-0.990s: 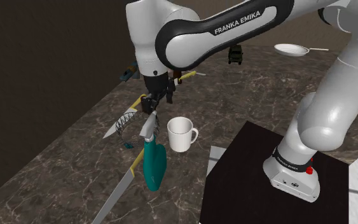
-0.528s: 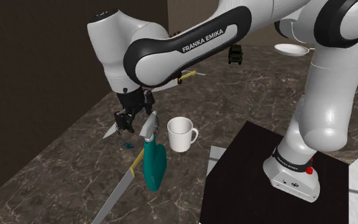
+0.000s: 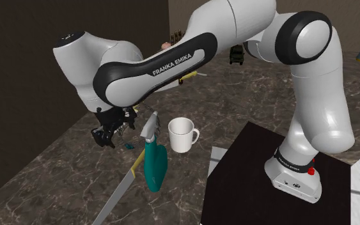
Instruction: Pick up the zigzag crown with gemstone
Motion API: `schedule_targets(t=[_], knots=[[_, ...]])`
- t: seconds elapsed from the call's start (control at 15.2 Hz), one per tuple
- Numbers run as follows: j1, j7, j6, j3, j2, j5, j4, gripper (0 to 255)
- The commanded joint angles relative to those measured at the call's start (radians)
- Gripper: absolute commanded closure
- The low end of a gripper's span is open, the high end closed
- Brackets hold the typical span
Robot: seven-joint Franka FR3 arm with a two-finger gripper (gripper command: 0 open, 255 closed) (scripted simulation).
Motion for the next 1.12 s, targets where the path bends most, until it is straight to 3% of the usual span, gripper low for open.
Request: schedule_targets(t=[0.0,0.33,0.4,1.06], knots=[[0.002,0.007,0.022,-0.003,0.010,-0.006,-0.013,0],[0.000,0.015,0.063,-0.007,0.022,-0.014,-0.045,0],[0.000,0.016,0.064,-0.007,0.022,-0.014,-0.046,255],[0.000,0.013,0.052,-0.005,0.018,-0.011,-0.037,255]])
